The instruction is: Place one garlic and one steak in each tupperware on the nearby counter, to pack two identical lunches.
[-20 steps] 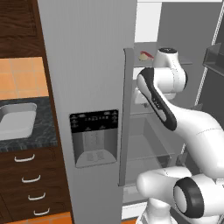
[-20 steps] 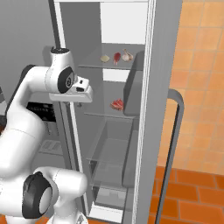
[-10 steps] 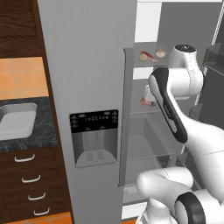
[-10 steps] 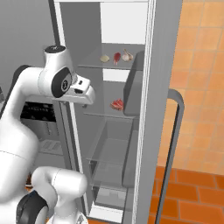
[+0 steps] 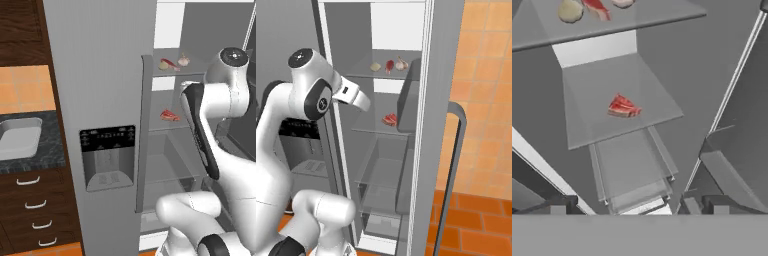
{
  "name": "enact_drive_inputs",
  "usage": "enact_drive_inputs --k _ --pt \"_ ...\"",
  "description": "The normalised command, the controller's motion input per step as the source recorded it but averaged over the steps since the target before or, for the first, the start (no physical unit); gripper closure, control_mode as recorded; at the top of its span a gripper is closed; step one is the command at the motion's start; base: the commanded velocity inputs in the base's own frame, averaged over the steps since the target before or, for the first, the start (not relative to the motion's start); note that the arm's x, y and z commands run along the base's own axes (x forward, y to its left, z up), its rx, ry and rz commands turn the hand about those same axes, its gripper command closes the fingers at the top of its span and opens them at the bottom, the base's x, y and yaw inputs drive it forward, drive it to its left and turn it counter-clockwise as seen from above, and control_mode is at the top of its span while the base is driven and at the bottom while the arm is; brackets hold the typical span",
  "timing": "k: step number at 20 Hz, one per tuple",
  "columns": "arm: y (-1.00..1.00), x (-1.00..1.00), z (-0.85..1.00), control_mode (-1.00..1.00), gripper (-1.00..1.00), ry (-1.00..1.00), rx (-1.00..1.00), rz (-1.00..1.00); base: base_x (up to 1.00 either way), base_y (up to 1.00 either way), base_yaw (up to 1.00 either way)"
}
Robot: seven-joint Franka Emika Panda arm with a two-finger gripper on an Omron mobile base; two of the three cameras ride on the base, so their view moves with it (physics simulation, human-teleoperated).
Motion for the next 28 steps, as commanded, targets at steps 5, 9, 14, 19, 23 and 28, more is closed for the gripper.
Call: enact_drive_inputs --k 5,9,14,19,23,28 --pt "-0.21 0.07 0.45 -1.00 -1.00 -0.30 -0.07 -0.31 0.00 0.00 0.00" --pt "-0.22 0.18 0.45 -1.00 -1.00 -0.03 0.00 -0.09 0.00 0.00 0.00" --pt "-0.11 0.36 0.49 -1.00 -1.00 0.04 0.04 0.00 0.00 0.00 0.00" --pt "-0.01 0.45 0.39 -1.00 -1.00 0.08 0.04 0.00 0.00 0.00 0.00" --pt "-0.19 0.53 0.09 -1.00 -1.00 0.01 0.04 0.00 0.00 0.00 0.00" --pt "-0.31 0.67 0.00 -1.00 -1.00 0.01 0.06 0.02 0.00 0.00 0.00"
